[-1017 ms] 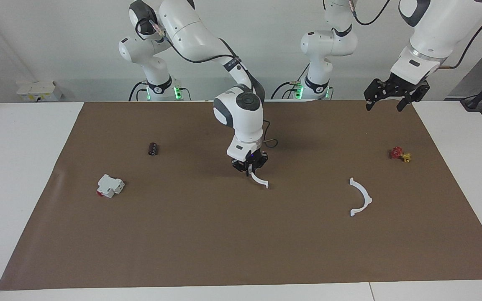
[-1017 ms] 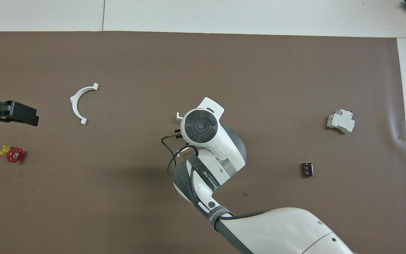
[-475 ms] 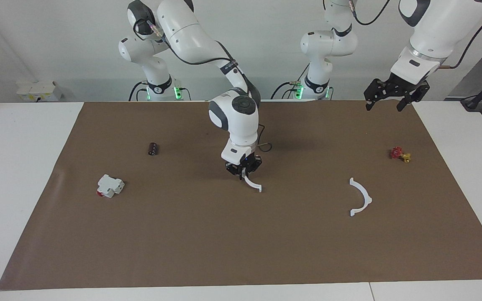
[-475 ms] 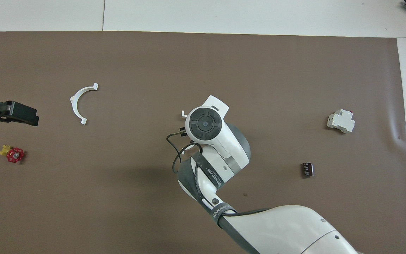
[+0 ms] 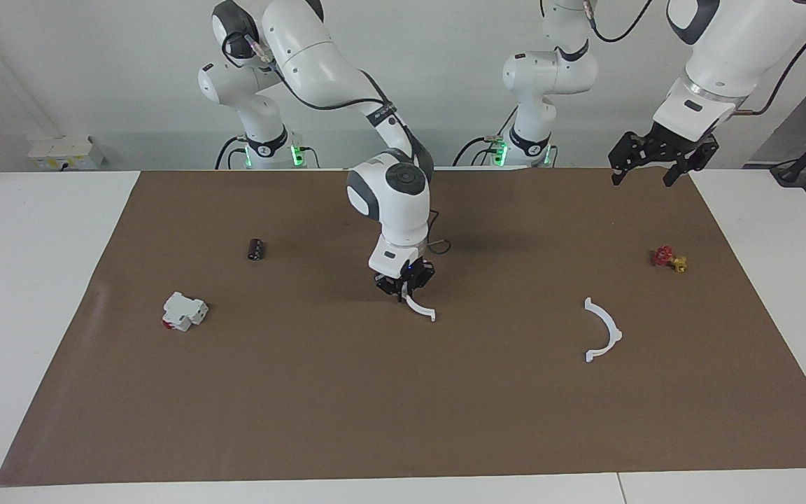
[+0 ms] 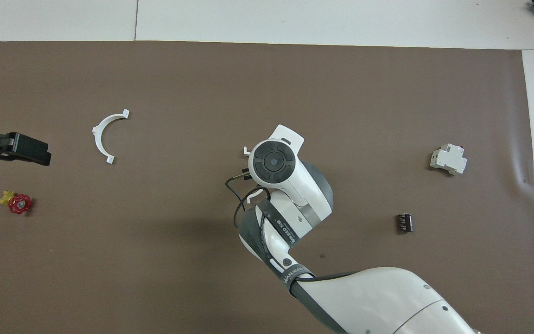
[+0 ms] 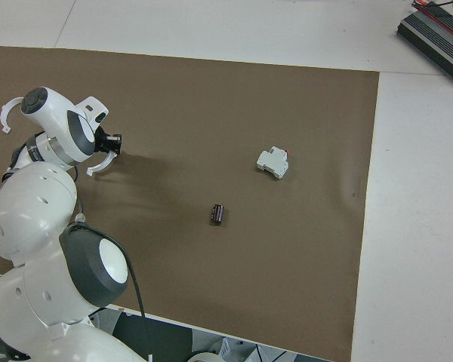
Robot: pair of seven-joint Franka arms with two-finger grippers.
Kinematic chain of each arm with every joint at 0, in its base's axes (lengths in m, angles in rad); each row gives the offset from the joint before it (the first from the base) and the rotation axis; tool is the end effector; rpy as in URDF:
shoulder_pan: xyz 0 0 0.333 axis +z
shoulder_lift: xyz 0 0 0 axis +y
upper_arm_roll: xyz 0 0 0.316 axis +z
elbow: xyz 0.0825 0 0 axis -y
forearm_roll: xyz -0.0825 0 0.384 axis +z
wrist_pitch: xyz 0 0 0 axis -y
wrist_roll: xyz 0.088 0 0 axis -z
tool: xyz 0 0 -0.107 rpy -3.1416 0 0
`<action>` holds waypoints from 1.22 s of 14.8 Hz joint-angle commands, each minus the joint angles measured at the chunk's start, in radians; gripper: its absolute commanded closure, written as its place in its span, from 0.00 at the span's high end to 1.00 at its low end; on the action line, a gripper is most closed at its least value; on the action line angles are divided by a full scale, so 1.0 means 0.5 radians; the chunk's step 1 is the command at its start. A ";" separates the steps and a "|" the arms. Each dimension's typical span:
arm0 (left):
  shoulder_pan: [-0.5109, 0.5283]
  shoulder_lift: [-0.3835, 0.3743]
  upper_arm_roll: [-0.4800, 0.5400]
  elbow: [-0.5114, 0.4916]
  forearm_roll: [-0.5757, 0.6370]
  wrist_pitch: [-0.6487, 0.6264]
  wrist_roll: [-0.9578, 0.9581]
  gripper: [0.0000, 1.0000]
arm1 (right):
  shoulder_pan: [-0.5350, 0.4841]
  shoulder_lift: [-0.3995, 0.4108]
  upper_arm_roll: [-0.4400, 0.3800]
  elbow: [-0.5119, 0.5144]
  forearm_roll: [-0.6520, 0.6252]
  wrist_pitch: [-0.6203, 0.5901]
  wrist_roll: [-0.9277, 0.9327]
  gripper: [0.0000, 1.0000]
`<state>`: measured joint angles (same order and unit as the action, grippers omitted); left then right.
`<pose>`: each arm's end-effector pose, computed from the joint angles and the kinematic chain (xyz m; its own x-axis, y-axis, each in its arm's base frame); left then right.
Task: Assemble drain pipe with both arms
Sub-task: 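Lower the clamp half onto the table and open the right gripper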
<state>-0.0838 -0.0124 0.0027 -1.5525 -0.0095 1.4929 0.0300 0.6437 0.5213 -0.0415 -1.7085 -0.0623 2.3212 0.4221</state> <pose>0.5408 -0.0450 0.6332 0.9927 -0.1115 -0.0469 -0.1111 -0.9937 0.0109 0.5597 0.3870 0.2978 0.9681 0.2251 0.1104 0.2235 -0.9743 0.0270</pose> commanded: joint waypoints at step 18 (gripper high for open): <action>-0.007 -0.061 -0.002 -0.073 -0.003 -0.034 0.032 1.00 | -0.048 -0.085 0.019 -0.105 -0.017 0.128 0.049 1.00</action>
<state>-0.0840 -0.0127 0.0020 -1.5539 -0.0095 1.4858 0.0313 0.6327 0.5176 -0.0426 -1.7395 -0.0623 2.3691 0.4278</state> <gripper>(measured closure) 0.000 0.176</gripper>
